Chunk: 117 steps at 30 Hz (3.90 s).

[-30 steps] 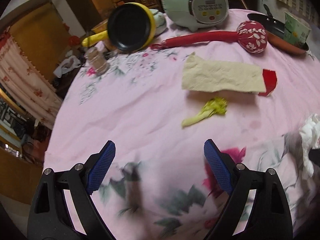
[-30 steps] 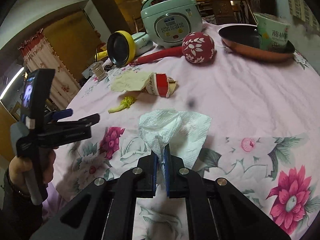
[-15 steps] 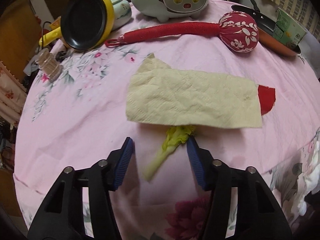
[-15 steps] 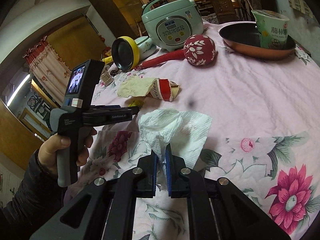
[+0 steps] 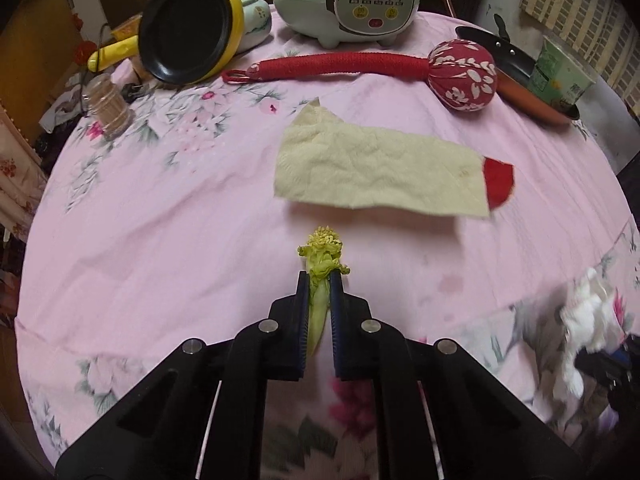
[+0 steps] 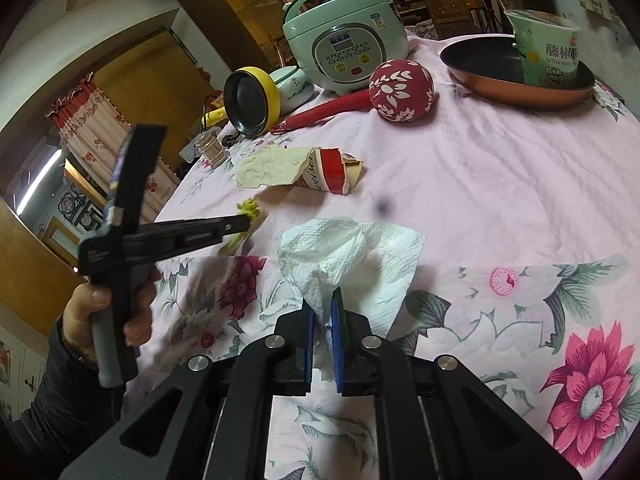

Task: Collect trash
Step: 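Grasp the white tissue with the right tool while the left tool grasps the green vegetable scrap, then carry the tissue and vegetable scrap off the table to the red basket, then open both tools over the red basket to drop the tissue and scrap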

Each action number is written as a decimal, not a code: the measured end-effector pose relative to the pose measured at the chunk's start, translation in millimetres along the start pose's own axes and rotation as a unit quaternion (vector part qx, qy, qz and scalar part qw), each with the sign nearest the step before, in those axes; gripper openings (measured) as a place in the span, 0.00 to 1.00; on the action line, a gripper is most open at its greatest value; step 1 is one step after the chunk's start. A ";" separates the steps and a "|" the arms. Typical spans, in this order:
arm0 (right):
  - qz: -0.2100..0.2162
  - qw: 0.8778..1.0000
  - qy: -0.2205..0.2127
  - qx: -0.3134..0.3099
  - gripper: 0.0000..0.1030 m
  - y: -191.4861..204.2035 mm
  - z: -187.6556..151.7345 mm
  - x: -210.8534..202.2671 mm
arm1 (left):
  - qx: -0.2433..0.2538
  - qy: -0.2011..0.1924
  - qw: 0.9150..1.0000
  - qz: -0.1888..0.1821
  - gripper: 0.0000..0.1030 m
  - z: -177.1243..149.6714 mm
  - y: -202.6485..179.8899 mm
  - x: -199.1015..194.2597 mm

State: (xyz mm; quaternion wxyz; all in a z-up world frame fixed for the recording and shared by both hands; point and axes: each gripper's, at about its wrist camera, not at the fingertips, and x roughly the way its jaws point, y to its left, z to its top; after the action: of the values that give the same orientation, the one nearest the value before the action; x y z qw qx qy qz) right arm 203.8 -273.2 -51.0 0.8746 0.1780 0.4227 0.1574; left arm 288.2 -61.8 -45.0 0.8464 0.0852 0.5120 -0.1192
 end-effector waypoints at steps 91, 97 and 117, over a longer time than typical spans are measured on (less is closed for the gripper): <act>0.204 0.835 0.266 -0.437 0.07 574.9 -364.0 142.2 | -0.562 -0.041 0.798 0.214 0.11 -589.2 359.2 -216.4; 0.205 0.821 0.310 -0.433 0.07 586.1 -391.7 185.5 | -0.597 0.000 0.775 0.207 0.11 -617.9 386.0 -184.5; 0.208 0.811 0.363 -0.410 0.42 588.0 -438.1 229.5 | -0.629 0.039 0.739 0.238 0.46 -640.7 412.5 -159.3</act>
State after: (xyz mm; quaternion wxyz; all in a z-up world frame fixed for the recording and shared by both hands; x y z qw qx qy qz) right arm -81.9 424.2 -200.2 0.5957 -0.1833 0.5584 0.5475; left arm -206.2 521.8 -190.1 0.6870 -0.3432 0.4661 0.4392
